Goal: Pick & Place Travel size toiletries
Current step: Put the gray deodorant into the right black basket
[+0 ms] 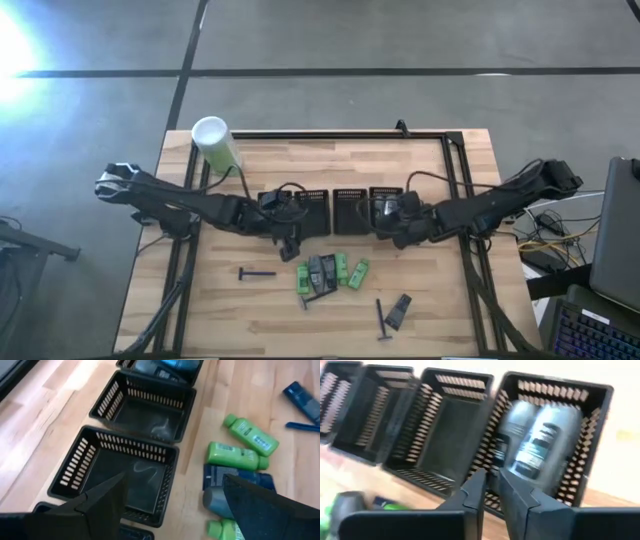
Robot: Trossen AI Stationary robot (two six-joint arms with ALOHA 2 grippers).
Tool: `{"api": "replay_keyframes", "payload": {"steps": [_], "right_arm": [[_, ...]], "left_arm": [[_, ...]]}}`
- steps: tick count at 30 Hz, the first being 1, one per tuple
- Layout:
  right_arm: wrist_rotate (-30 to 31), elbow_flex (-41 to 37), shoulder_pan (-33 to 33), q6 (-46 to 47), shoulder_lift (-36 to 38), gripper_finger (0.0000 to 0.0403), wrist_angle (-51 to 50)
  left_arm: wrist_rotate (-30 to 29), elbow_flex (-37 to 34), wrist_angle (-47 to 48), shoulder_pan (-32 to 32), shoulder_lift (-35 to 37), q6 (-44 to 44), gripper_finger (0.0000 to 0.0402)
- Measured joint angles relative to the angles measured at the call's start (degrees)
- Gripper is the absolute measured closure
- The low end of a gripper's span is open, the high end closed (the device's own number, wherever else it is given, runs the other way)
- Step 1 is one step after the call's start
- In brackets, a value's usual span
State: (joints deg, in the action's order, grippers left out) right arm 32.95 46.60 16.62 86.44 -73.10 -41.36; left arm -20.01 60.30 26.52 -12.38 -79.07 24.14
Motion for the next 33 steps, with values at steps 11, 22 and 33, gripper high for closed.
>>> {"api": "replay_keyframes", "payload": {"steps": [11, 22, 33], "right_arm": [[-3.77, 6.83, 0.00, -13.00, 0.00, 0.0253, -5.63], [-11.97, 9.75, 0.52, -23.80, 0.00, 0.0144, -11.67], [-13.87, 10.07, 4.97, -23.57, 0.63, 0.0067, -19.42]], "left_arm": [[10.32, -5.56, -8.25, -1.59, -2.88, -8.75, 0.0074], [14.14, -0.66, -10.70, -4.54, -14.49, -42.72, 0.0105], [20.60, 10.33, -0.44, -1.73, -24.92, -64.68, 0.0112]]}}
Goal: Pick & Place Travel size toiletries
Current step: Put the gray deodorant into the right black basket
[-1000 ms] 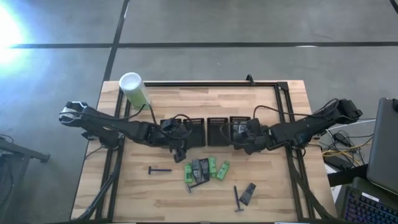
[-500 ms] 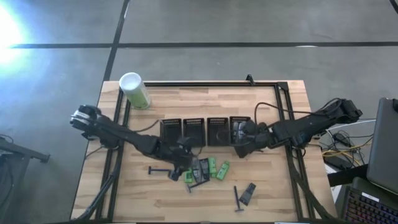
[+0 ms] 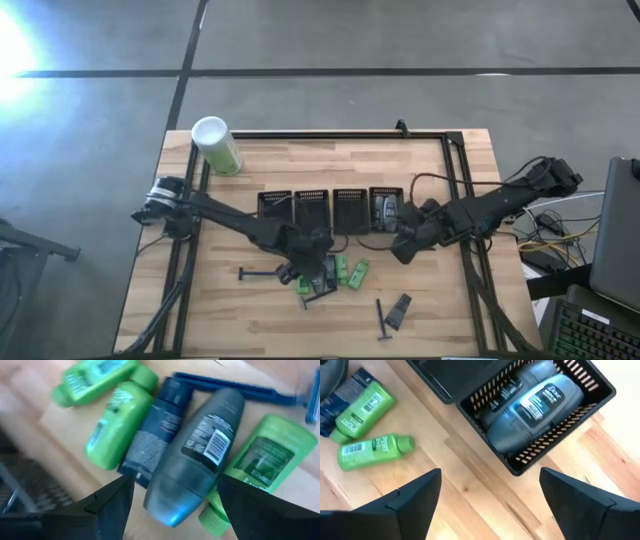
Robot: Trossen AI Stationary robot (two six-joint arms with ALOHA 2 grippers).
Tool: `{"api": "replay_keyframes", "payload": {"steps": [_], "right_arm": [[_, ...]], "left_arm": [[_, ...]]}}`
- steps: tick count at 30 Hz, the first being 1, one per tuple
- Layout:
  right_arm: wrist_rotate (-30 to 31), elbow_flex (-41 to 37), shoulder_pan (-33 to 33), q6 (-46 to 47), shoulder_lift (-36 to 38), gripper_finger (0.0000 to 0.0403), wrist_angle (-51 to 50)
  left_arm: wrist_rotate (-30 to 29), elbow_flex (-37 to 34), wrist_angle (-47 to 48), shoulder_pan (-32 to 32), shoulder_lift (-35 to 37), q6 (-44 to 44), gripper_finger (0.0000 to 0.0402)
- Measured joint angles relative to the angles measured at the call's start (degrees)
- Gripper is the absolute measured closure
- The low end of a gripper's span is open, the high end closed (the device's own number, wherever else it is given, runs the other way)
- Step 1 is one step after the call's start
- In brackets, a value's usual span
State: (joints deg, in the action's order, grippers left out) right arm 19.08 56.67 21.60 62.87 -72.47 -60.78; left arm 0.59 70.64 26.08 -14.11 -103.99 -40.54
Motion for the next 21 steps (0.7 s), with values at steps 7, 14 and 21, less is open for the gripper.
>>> {"api": "replay_keyframes", "payload": {"steps": [7, 14, 21], "right_arm": [[0.37, -0.05, 2.57, 2.96, 0.09, 0.0040, -0.84], [0.37, -0.07, 3.68, 3.19, 0.09, 0.0047, -0.86], [0.55, -0.20, 3.68, 3.21, 0.09, 0.0070, -0.85]], "left_arm": [[0.18, 4.75, 3.52, 0.20, -5.04, -5.53, 0.0113], [1.27, 5.15, 5.61, 0.22, -6.20, -3.58, 0.0116], [3.04, 5.09, 6.67, 0.24, -6.25, 1.57, 0.0159]]}}
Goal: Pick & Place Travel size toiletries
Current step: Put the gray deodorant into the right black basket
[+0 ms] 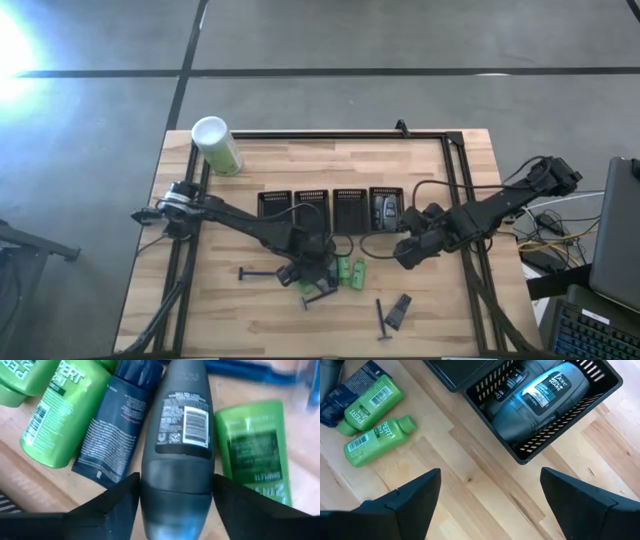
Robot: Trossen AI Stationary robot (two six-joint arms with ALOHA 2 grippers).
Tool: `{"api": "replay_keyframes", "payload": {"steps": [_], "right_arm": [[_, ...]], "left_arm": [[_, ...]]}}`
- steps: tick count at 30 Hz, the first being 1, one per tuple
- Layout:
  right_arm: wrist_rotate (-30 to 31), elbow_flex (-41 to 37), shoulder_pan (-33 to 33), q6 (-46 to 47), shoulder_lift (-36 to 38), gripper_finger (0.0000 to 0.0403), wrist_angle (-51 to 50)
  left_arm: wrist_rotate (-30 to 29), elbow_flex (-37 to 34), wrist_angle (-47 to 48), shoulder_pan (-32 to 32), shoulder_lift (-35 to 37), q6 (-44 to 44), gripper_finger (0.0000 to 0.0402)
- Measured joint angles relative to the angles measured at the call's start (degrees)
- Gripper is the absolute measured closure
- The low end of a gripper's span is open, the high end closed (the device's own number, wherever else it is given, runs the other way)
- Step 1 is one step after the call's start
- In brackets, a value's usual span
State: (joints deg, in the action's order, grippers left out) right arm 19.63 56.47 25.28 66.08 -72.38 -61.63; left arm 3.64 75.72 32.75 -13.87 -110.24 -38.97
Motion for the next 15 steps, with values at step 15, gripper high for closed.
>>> {"api": "replay_keyframes", "payload": {"steps": [15], "right_arm": [[2.92, 0.00, -0.02, 5.97, 0.00, 0.0102, 0.17]], "left_arm": [[0.28, -2.58, -3.56, -0.48, -1.18, 9.56, 0.0142]]}}
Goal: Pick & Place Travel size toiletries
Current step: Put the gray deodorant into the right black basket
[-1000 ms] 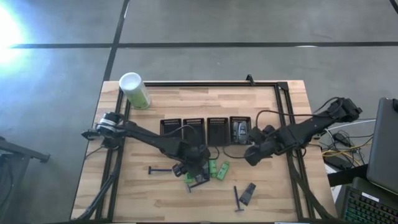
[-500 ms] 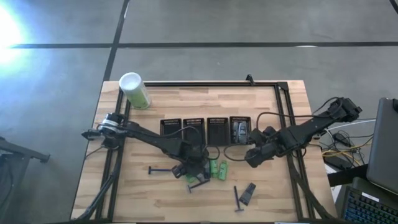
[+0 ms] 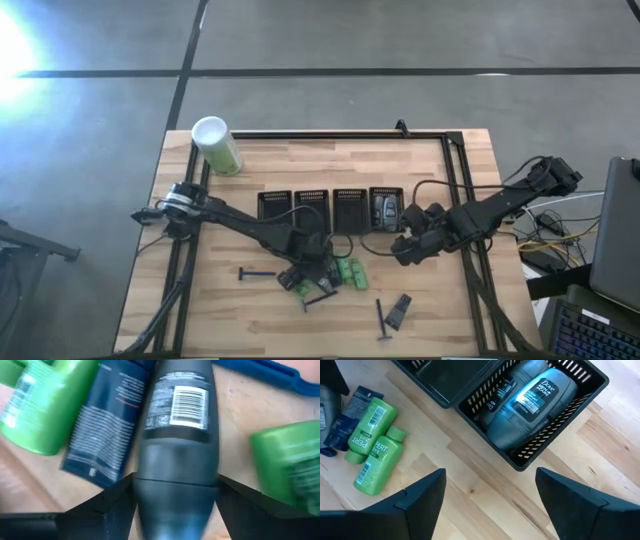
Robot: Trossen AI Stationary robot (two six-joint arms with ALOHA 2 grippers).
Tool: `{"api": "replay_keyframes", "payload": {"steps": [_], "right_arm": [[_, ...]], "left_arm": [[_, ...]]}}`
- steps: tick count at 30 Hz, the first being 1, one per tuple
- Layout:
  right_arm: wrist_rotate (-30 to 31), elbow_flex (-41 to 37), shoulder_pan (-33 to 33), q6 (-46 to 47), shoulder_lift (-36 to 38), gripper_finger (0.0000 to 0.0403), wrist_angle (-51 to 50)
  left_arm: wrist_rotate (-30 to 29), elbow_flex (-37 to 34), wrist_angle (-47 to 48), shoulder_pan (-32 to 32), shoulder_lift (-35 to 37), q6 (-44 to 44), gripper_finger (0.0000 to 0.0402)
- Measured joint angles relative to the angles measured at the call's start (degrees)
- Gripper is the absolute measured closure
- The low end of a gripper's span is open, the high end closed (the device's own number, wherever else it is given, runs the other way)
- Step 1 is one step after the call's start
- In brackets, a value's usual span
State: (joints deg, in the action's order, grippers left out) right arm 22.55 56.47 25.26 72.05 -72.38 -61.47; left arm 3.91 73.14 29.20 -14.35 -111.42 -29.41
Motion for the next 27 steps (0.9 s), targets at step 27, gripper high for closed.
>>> {"api": "replay_keyframes", "payload": {"steps": [27], "right_arm": [[-1.89, 0.09, -0.08, -1.80, 2.67, 0.0174, 10.09]], "left_arm": [[-3.06, 0.64, 4.06, 1.33, 11.54, 15.50, 0.0204]]}}
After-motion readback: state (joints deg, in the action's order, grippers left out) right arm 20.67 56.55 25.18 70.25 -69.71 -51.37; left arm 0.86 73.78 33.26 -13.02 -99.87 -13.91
